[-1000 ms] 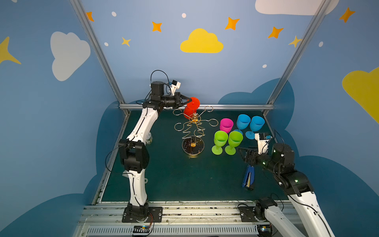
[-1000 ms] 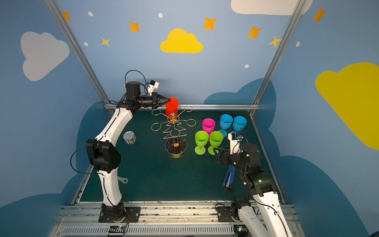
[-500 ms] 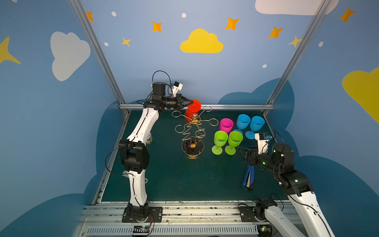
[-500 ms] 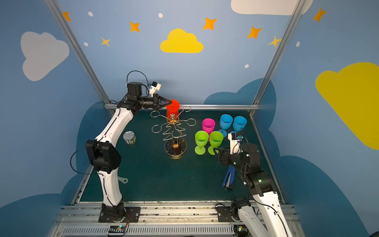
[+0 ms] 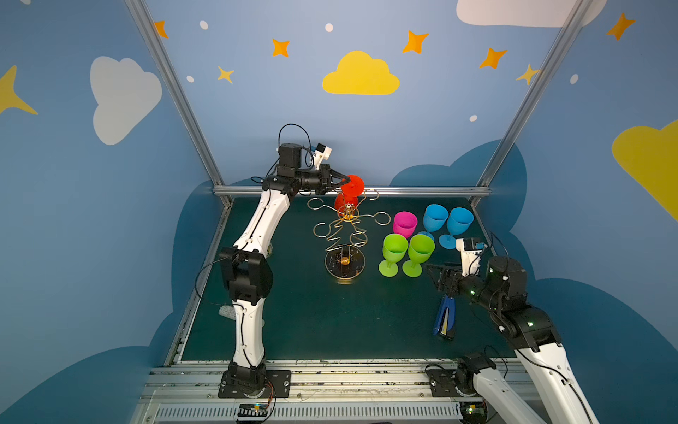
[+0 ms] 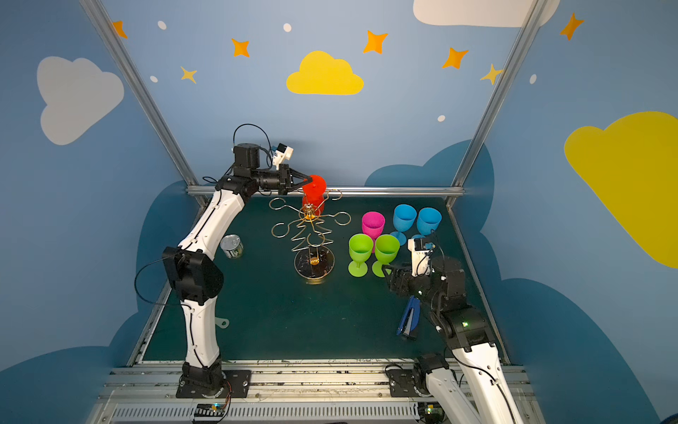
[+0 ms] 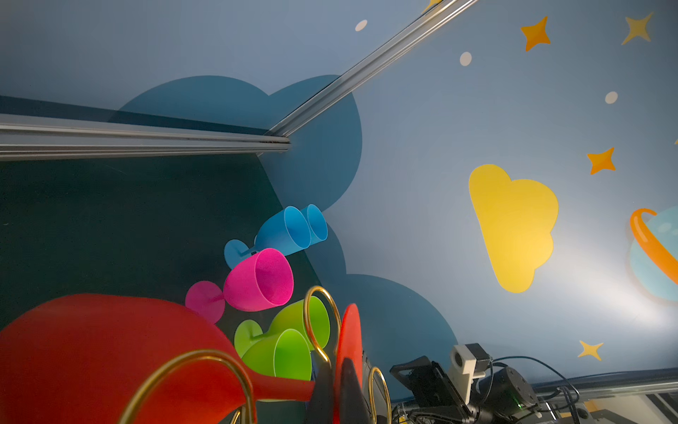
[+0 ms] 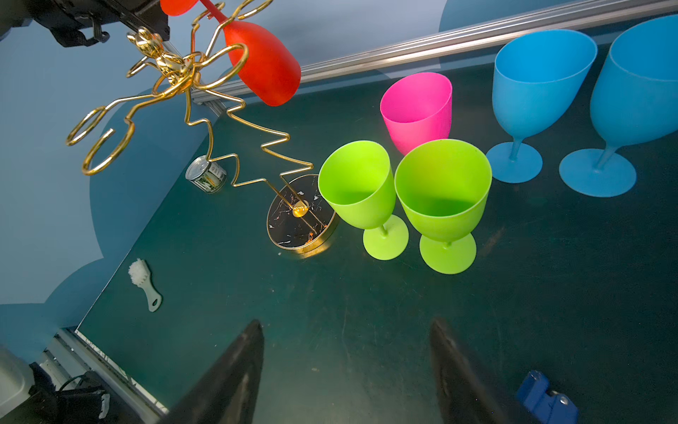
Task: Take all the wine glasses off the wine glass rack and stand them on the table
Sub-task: 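Pull the red glass up off the rack hook with the left gripper, then raise the red glass with the left gripper while the right gripper reaches toward it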
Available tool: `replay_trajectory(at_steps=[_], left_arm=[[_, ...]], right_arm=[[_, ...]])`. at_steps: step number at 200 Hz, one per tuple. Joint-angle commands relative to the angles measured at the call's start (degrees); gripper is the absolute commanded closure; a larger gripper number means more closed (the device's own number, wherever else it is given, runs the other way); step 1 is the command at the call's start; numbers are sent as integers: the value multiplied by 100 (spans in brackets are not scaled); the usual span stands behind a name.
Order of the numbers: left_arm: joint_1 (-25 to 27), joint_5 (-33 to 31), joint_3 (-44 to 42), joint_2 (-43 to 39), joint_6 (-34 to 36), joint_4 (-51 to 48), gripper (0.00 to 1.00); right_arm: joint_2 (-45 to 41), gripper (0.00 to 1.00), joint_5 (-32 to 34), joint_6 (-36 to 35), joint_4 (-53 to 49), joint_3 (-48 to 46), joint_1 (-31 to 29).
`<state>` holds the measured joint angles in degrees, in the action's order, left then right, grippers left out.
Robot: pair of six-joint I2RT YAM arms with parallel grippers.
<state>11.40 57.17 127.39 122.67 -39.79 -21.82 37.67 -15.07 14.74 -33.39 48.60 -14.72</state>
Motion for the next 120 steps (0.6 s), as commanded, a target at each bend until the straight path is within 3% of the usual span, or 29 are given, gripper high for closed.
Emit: replay_trajectory(at_steps=[1, 94, 120], left_arm=[[-18, -98, 170, 97, -189, 347, 96], [-253, -17, 548, 398, -2226, 2701, 96], [-491, 18, 182, 259, -3430, 4111, 96]], right_arm=[[-66, 29, 30, -16, -79, 185, -19], [-342, 29, 369, -111, -56, 173, -13], [-374, 29, 329, -202, -70, 227, -11]])
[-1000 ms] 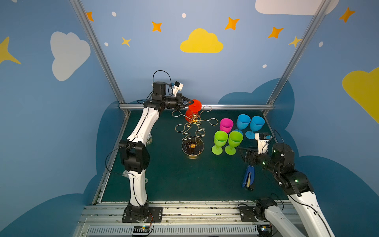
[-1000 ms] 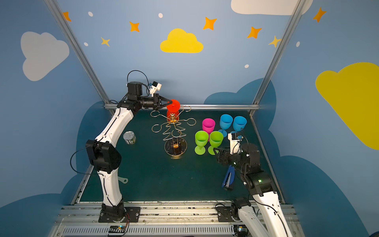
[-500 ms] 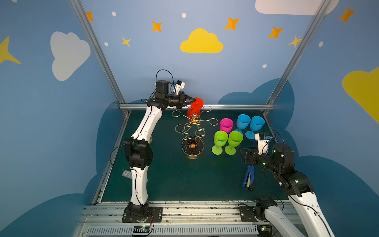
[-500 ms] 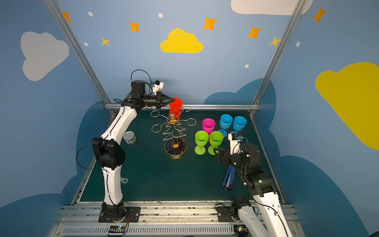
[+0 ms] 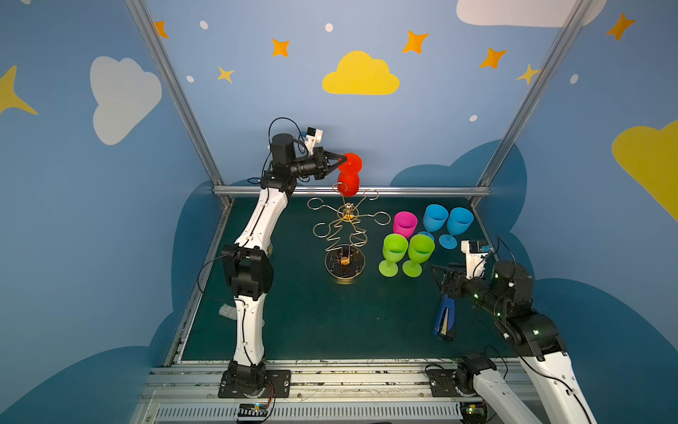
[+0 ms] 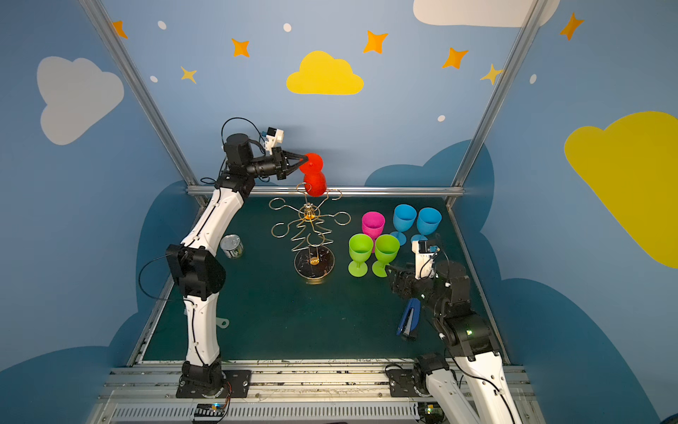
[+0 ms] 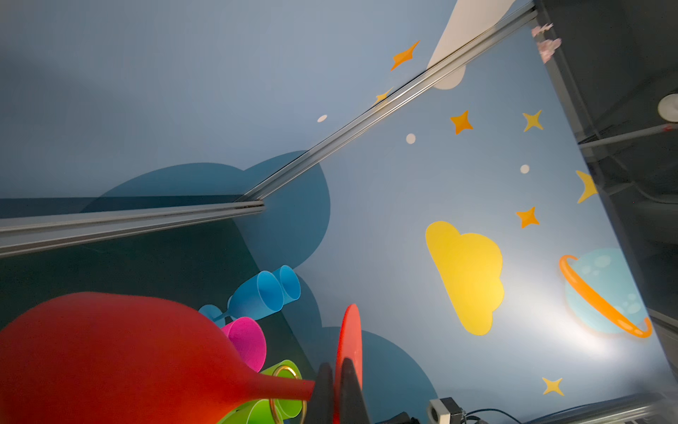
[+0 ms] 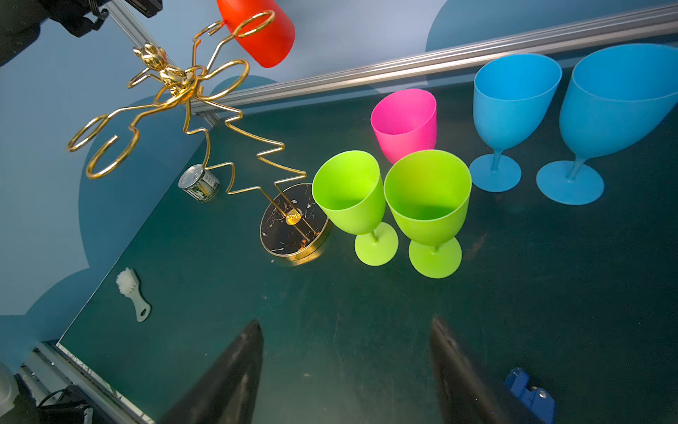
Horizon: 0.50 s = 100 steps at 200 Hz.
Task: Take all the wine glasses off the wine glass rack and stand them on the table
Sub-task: 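Raise the red glass with the left gripper while the right gripper reaches toward it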
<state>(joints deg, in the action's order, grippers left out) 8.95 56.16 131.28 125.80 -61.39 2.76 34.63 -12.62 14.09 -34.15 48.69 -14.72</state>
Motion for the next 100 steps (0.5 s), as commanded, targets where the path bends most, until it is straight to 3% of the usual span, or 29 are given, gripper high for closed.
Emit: replay_trajectory(at_steps=[1, 17, 40, 100], left_arm=[[-263, 112, -229, -63, -1323, 1729, 96], [-424, 60, -414, -183, -2008, 2604, 96], [-560, 65, -359, -298, -2454, 3008, 96], [-762, -183, -209, -477, -4350, 4794, 96]], right_arm=[[-70, 29, 84, -140, 6, 219, -12], [-79, 29, 168, -334, -66, 291, -11], [-113, 28, 479, -613, -128, 484, -7], [-90, 27, 142, -1131, 488, 853, -9]])
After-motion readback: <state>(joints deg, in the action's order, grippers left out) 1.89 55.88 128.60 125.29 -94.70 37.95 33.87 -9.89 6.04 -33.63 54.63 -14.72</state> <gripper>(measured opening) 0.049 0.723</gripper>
